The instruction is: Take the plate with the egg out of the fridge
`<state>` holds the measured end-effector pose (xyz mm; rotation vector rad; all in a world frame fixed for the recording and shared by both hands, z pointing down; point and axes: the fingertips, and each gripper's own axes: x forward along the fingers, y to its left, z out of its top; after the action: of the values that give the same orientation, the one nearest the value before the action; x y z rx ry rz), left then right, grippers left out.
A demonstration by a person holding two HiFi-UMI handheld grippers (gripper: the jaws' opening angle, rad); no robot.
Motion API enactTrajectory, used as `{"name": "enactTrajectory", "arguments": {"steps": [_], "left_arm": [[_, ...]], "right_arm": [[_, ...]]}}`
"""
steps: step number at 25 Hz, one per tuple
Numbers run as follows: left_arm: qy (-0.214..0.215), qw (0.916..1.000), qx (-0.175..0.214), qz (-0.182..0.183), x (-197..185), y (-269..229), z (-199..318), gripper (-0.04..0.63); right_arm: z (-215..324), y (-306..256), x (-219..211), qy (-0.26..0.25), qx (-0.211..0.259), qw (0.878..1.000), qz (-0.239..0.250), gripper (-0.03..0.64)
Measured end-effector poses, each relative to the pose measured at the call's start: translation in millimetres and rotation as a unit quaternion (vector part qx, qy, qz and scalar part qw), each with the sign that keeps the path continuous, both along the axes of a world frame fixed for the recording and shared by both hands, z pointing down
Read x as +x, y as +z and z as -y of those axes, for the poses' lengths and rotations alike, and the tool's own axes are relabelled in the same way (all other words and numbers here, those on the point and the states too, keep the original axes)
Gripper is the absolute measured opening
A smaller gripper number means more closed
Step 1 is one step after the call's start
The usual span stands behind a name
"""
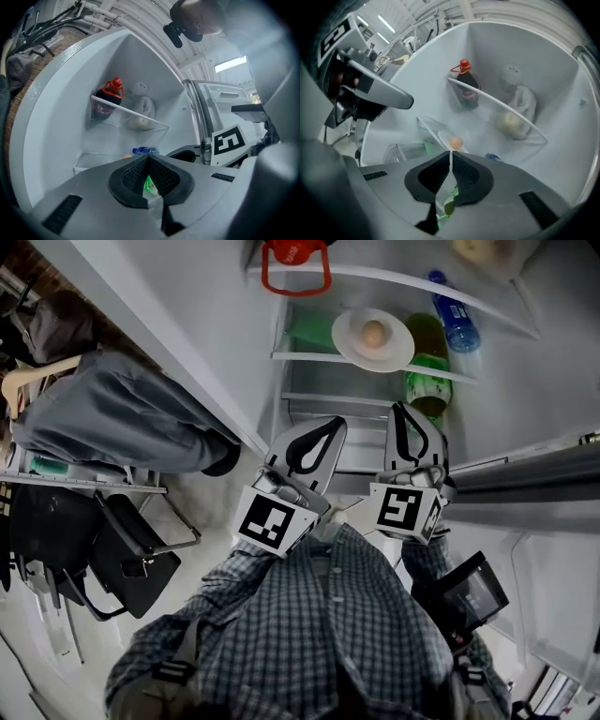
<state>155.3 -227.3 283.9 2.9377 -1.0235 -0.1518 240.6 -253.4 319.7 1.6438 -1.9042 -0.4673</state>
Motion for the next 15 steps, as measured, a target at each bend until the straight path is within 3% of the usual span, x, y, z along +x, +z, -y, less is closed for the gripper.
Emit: {"name": "enactTrajectory", "arguments": {"steps": [4,8,15], "left_arm": [[-0.02,0.9998,-0.006,-0.003,3,1,2,0.006],[-0.035,0.9994,-0.004,-0.002,-3,3,6,0.006],[-0.063,0.9979,-0.013,0.002,-10,7,9,0.006]], "right_arm": [[17,3,2,-0.015,0.004,0.997,-0.08,0.008],[34,3,-1,-0.027,0.004,0.991,-0.127,0.039],[59,22,-7,-0.063,-0.007,0.965,-0.253,0.08]]}}
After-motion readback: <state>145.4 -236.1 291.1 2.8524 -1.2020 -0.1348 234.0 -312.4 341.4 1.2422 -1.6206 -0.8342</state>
